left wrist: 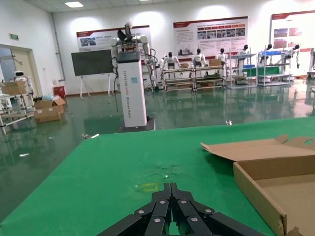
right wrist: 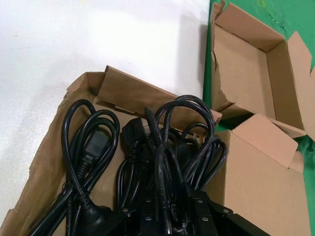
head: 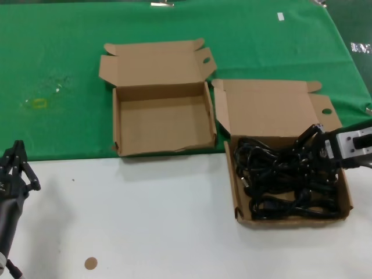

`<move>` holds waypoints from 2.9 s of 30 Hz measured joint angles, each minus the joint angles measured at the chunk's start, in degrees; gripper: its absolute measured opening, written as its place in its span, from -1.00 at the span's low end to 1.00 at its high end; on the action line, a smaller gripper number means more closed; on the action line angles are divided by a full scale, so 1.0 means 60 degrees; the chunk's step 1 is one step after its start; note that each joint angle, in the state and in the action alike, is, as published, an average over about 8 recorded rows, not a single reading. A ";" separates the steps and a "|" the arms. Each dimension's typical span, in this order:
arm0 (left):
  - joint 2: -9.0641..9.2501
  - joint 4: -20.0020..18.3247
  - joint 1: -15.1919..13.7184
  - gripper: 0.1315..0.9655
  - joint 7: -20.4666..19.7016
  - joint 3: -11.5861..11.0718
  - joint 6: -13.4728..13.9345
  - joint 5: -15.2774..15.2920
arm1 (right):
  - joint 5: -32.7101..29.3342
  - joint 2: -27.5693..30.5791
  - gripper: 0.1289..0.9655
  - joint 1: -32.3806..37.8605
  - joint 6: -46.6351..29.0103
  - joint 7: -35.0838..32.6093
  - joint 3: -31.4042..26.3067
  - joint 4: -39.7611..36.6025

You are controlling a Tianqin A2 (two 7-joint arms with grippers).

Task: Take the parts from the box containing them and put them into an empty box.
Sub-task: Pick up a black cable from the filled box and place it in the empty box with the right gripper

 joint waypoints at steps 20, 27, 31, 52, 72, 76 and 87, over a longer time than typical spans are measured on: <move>0.0000 0.0000 0.0000 -0.95 0.0000 0.0000 0.0000 0.0000 | -0.0164 0.0104 -0.74 0.0655 -0.0330 0.1139 0.0122 0.0915; 0.0000 0.0000 0.0000 -0.95 0.0000 0.0000 0.0000 0.0000 | -0.0475 -0.0439 -0.74 0.1023 -0.0130 0.1440 -0.0079 0.1177; 0.0000 0.0000 0.0000 -0.95 0.0000 0.0000 0.0000 0.0000 | -0.0727 -0.0931 -0.74 0.1253 0.0066 0.1601 -0.0276 0.1227; 0.0000 0.0000 0.0000 -0.95 0.0000 0.0000 0.0000 0.0000 | -0.1733 -0.4301 -0.75 0.2593 0.1467 0.1625 -0.1371 -0.0957; 0.0000 0.0000 0.0000 -0.95 0.0001 0.0000 0.0000 0.0000 | -0.1486 -0.6201 -0.75 0.3876 0.2785 -0.0567 -0.1383 -0.5233; 0.0000 0.0000 0.0000 -0.95 0.0001 0.0000 0.0000 0.0000 | -0.1402 -0.6369 -0.75 0.4025 0.2935 -0.0928 -0.1325 -0.5795; 0.0000 0.0000 0.0000 -0.95 0.0001 0.0000 0.0000 0.0000 | -0.1151 -0.6749 -0.63 0.4426 0.3228 -0.1858 -0.1109 -0.7102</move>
